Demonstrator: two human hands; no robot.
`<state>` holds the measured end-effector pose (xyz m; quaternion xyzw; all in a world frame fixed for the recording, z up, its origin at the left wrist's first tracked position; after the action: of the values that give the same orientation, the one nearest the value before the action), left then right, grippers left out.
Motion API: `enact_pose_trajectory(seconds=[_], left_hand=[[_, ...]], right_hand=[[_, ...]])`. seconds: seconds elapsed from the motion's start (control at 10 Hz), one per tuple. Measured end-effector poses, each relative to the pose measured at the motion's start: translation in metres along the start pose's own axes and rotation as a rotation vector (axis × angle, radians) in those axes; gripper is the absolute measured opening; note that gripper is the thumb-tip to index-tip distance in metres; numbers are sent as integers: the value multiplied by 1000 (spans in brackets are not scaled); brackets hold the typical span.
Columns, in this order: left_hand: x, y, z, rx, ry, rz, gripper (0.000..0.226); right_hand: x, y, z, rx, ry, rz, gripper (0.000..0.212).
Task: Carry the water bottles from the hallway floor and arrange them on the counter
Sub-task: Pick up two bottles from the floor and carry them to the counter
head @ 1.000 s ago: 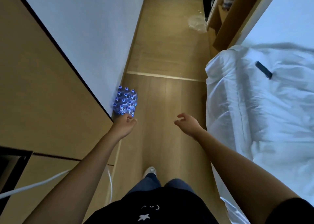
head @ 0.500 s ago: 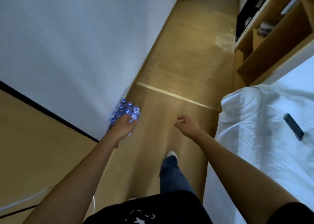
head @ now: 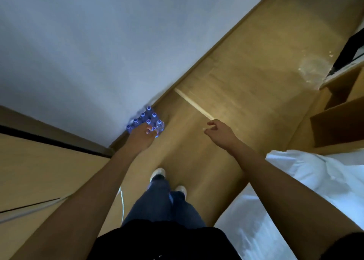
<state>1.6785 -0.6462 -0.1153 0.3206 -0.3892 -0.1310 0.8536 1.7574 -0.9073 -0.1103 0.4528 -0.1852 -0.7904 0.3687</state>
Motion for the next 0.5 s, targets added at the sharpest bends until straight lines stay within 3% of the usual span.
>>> enact_pose_trajectory(seconds=[0.2, 0.5], left_hand=[[-9, -26, -60, -31, 99, 36, 19], [2, -34, -129, 45, 229, 182, 25]], right_hand=[[-24, -9, -54, -112, 40, 84, 43], [-70, -24, -152, -272, 132, 256, 42]])
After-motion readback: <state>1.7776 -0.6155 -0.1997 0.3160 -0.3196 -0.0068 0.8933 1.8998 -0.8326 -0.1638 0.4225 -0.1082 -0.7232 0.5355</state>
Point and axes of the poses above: each hand's wrist, its own z-axis away from the middle knuckle, its own y-axis out of the back of the hand, x = y × z, the point moved 8 cm from there along -z, towards the middle knuckle, and after that the axes turned 7 degrees about x, right-handed, at the moved point
